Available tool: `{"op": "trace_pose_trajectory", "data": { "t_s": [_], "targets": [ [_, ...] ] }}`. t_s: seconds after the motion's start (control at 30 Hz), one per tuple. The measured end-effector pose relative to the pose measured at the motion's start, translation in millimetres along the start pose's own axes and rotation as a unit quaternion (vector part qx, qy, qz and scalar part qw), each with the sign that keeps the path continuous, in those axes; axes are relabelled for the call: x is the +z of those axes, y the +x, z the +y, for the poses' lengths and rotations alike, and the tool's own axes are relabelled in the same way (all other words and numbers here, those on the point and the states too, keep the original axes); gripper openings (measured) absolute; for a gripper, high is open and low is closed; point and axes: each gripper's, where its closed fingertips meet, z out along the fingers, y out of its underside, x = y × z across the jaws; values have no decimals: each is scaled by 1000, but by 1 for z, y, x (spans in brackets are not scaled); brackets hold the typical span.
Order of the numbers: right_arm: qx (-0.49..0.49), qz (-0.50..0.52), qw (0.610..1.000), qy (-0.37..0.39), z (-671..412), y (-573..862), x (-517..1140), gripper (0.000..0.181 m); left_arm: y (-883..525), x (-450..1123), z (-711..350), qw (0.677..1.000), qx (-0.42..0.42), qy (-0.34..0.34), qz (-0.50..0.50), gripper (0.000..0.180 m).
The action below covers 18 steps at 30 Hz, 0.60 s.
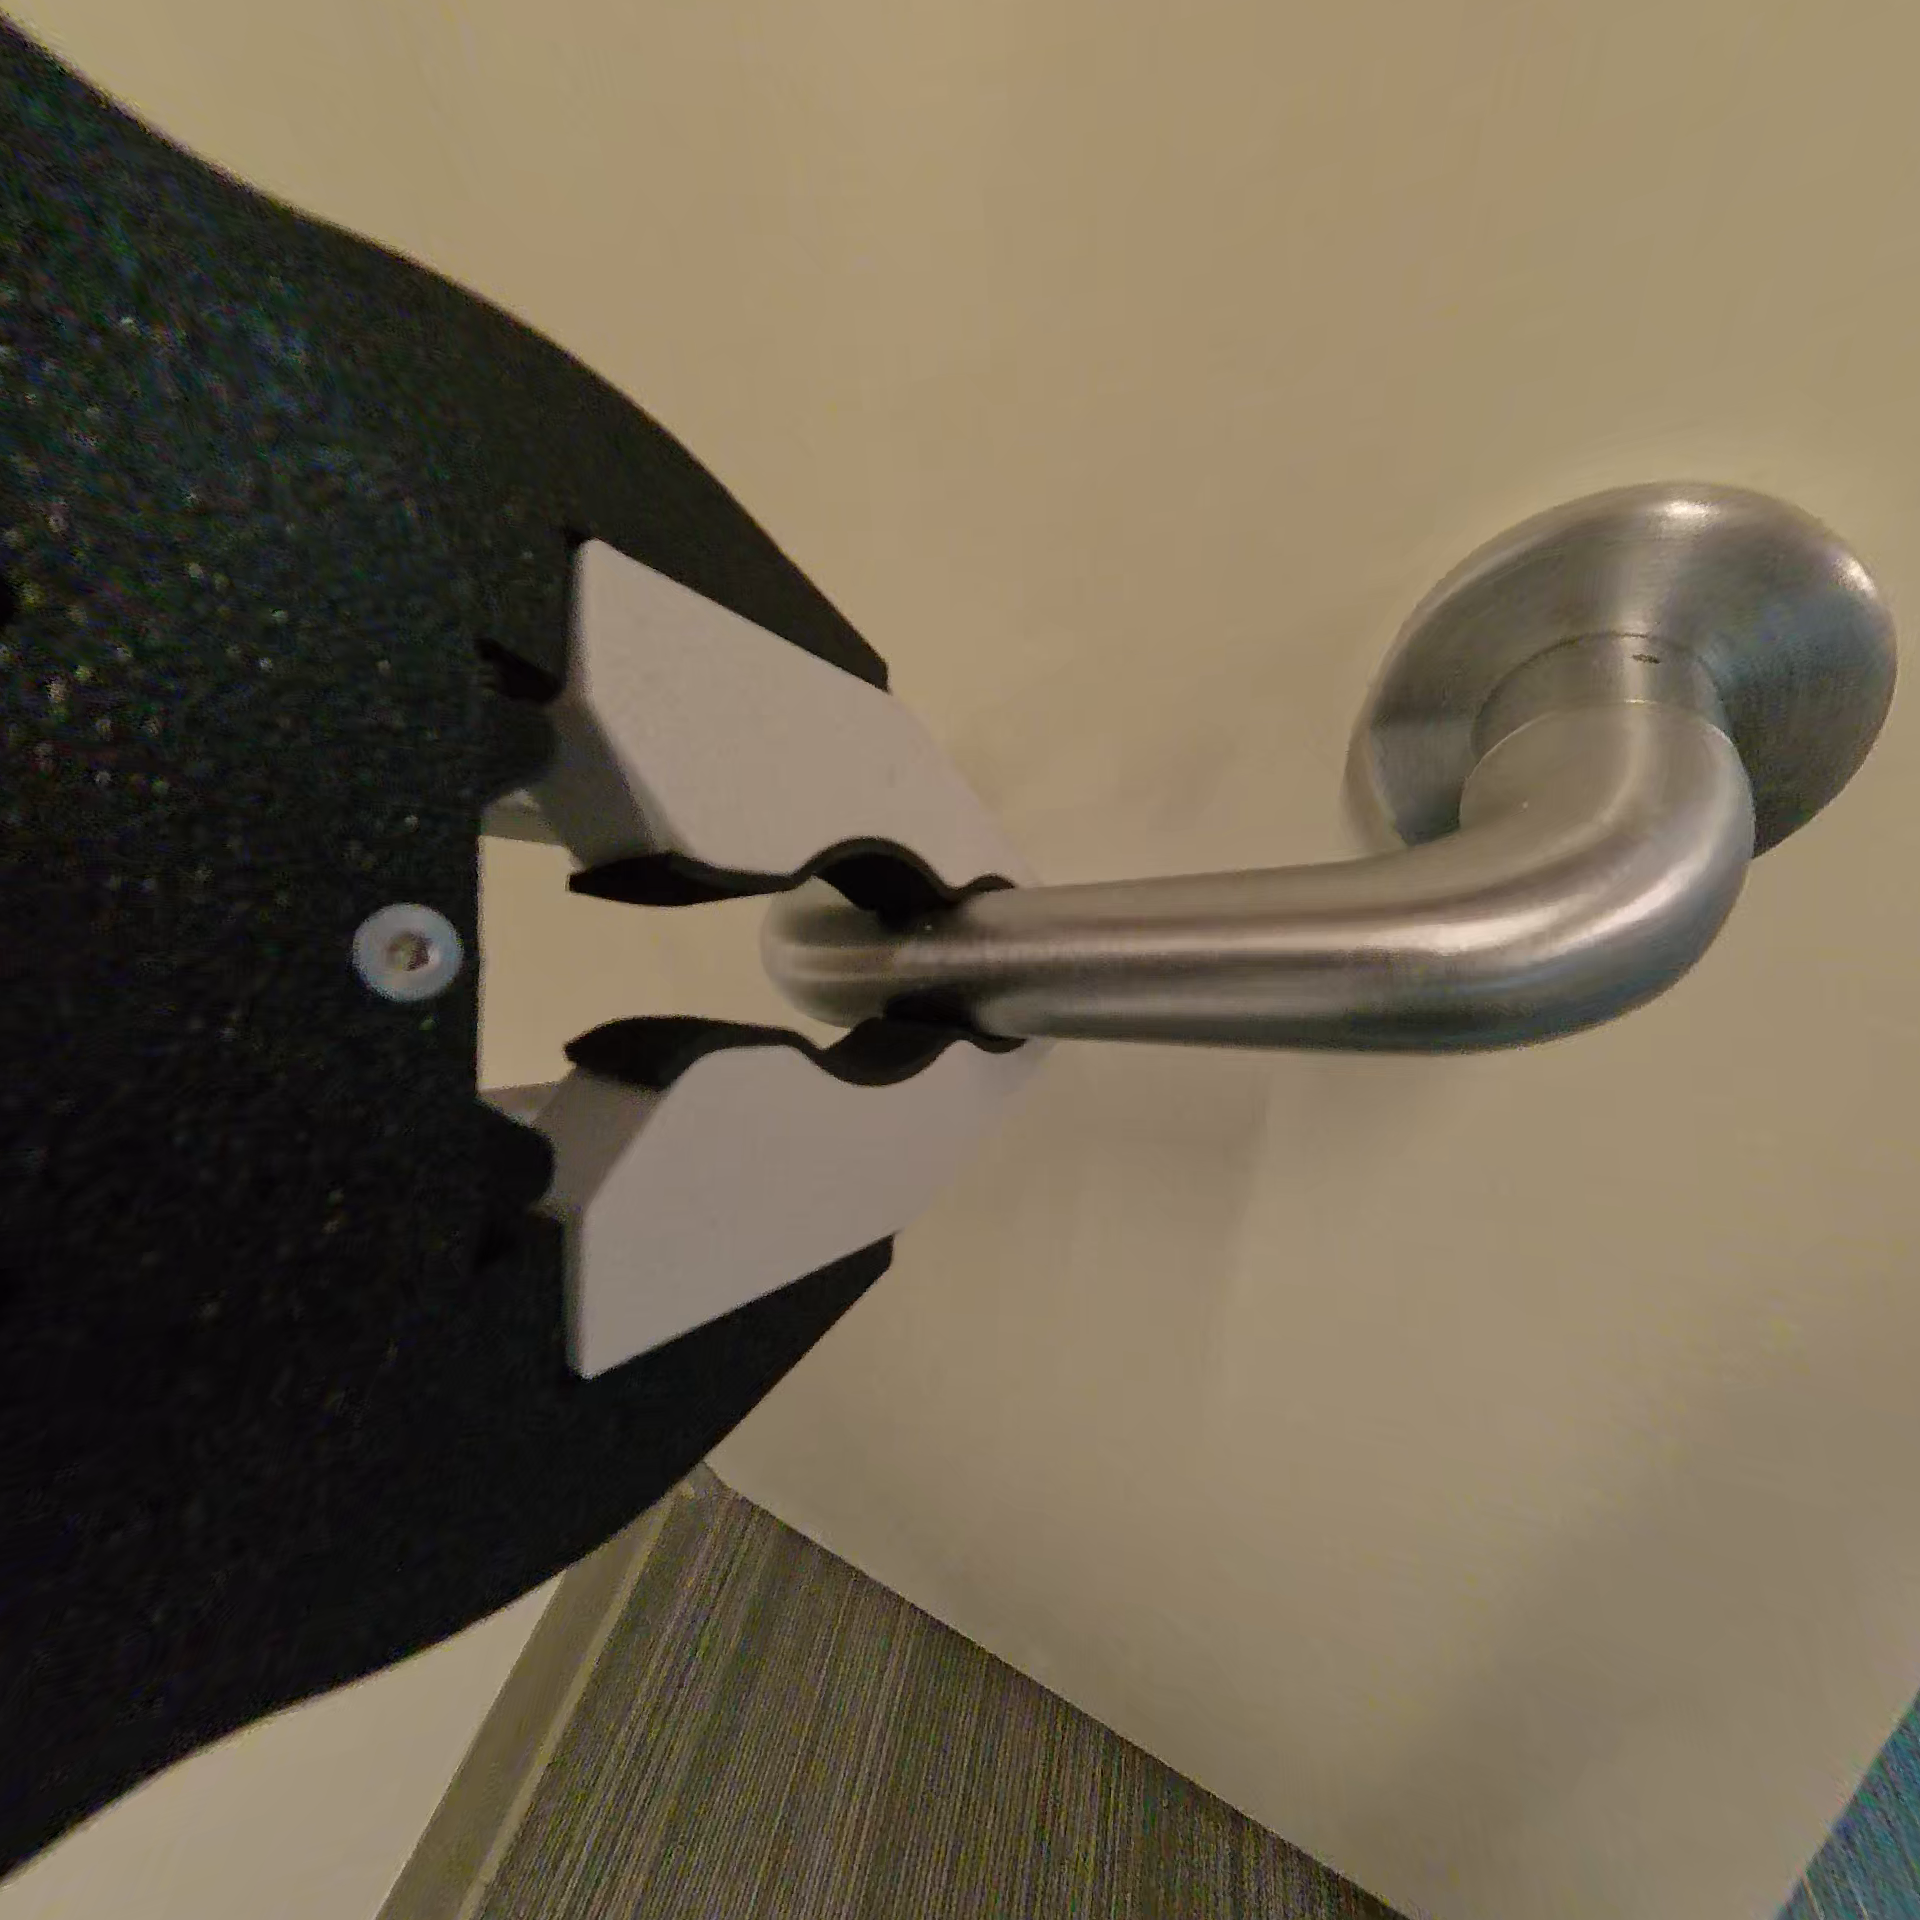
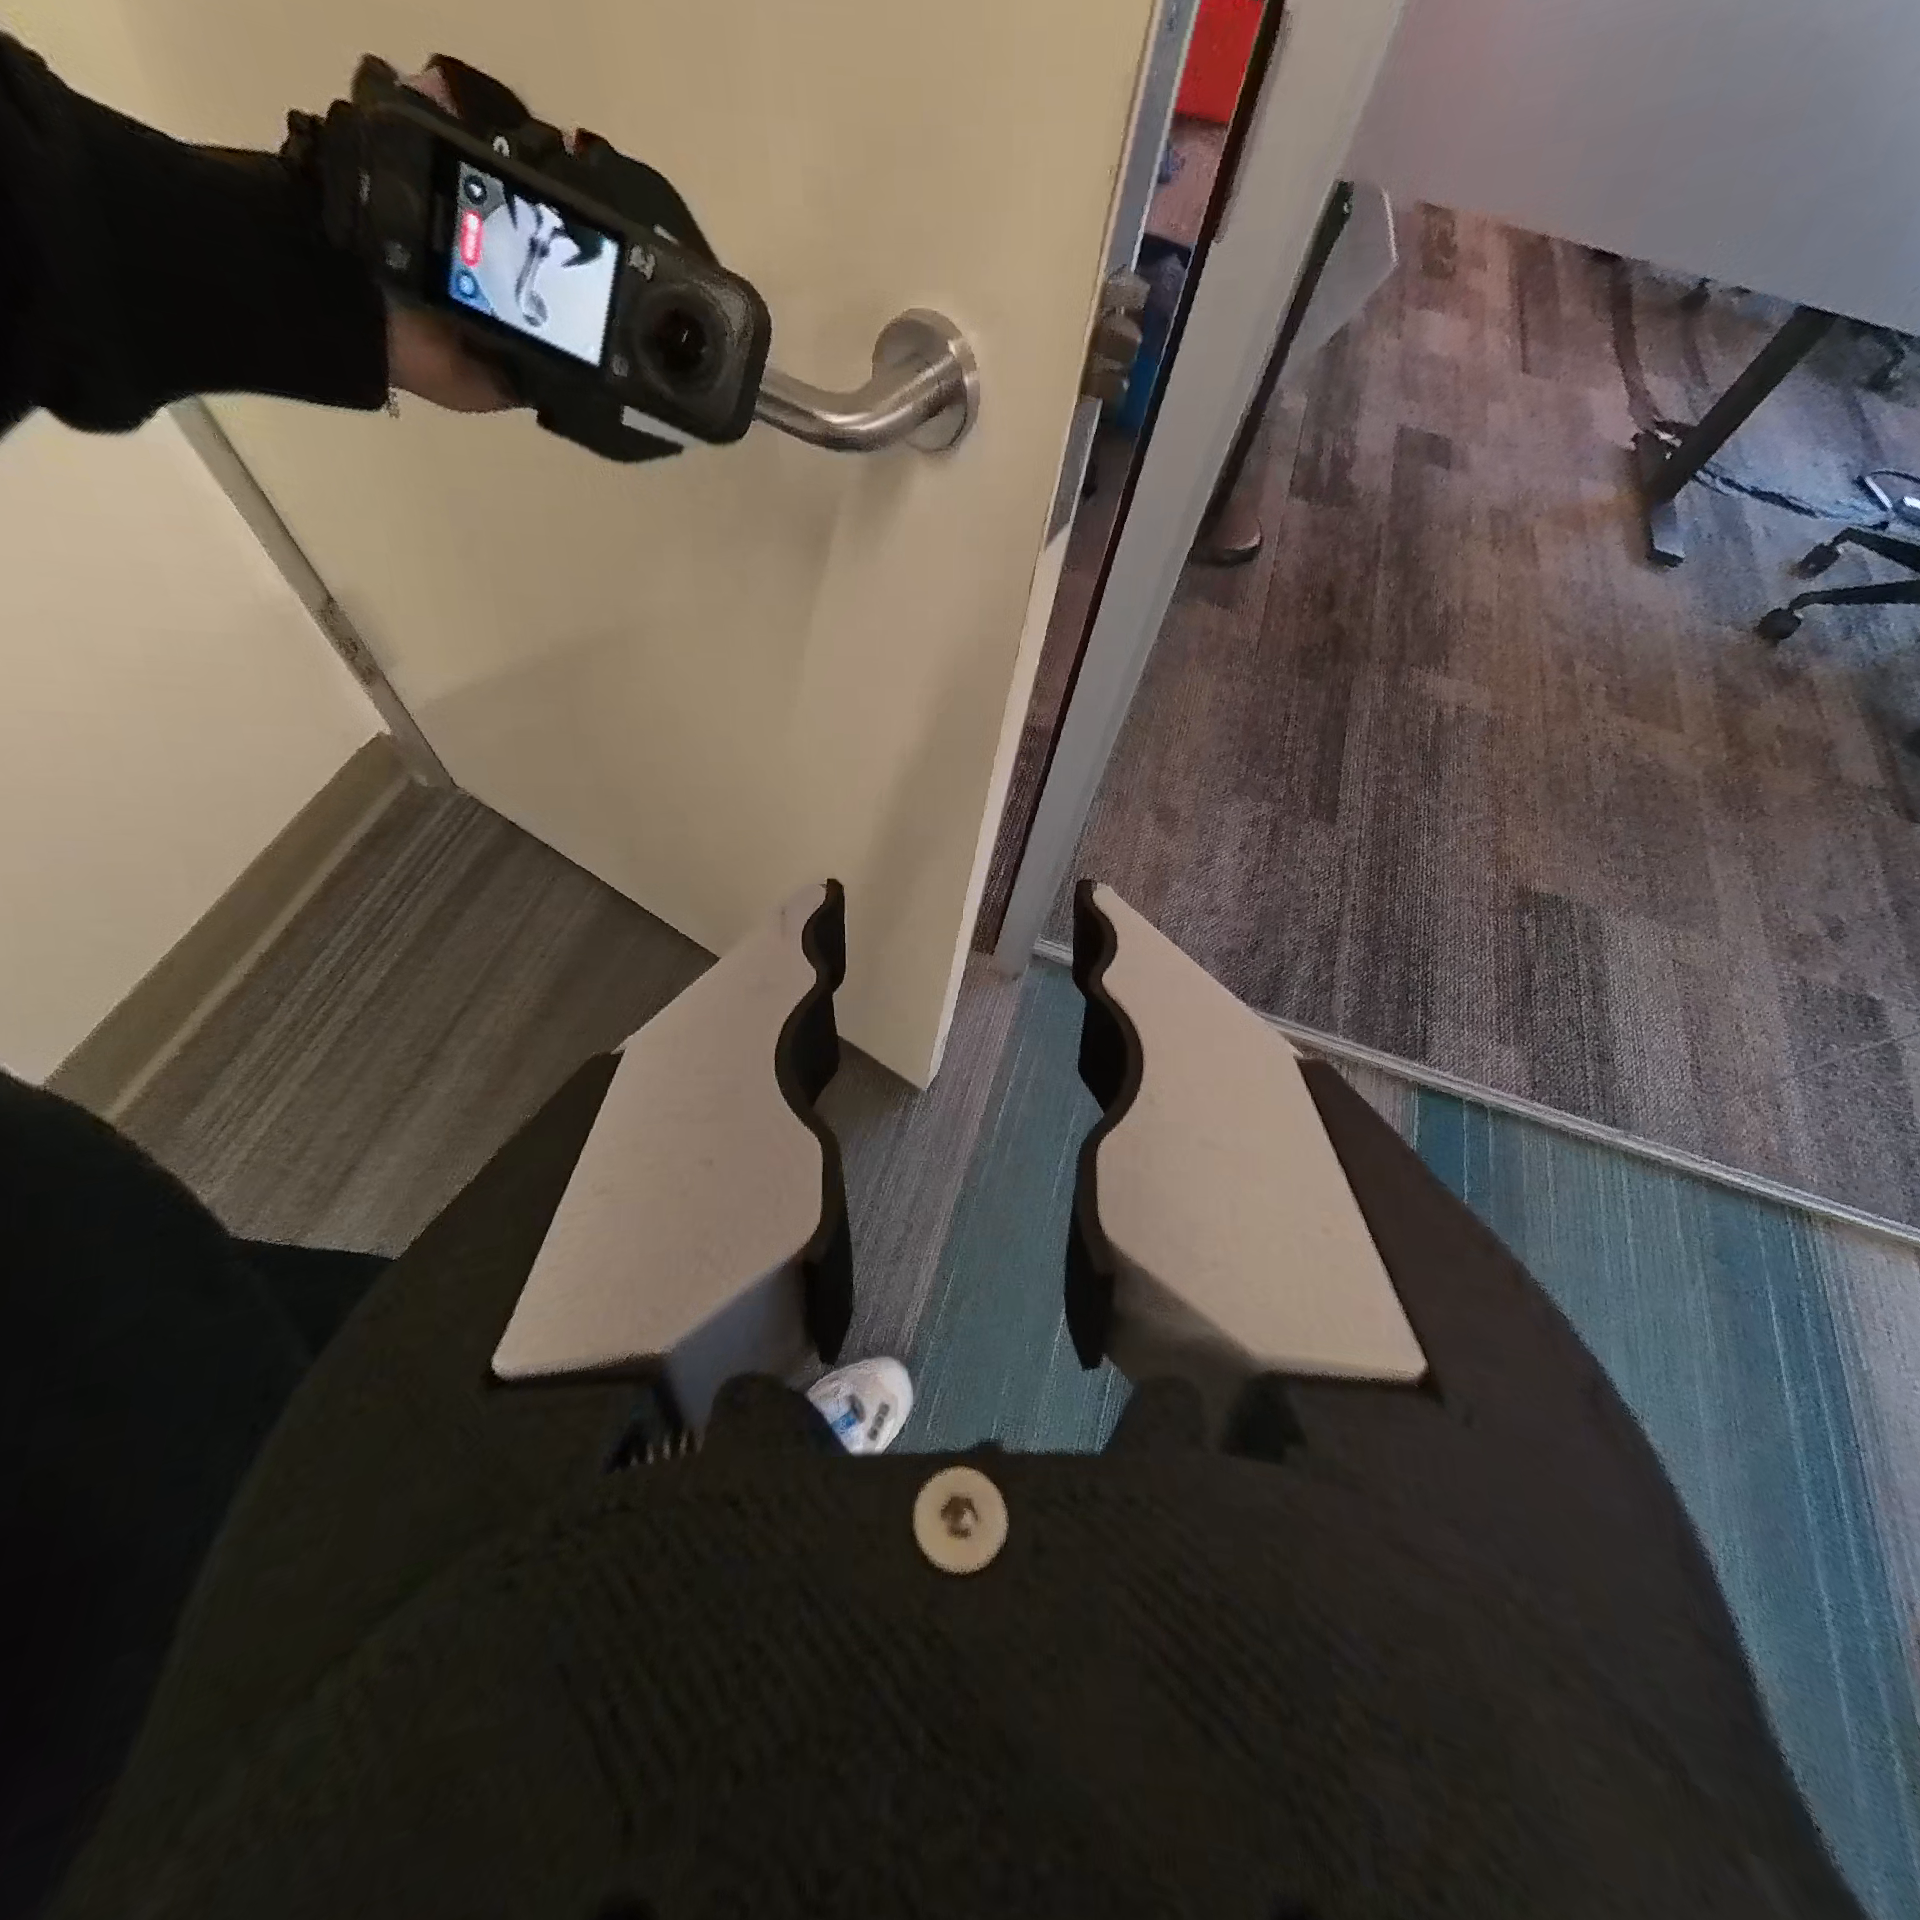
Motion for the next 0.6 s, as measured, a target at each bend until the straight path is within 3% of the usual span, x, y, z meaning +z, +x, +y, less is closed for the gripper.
{"op": "trace_pose_trajectory", "data": {
  "t_s": [0.6],
  "targets": [
    [-4, -29, 999, 18, -9, 145, 48, 39, -88, 117, 12, 989, -63, -134, 18, 12]
  ]
}}
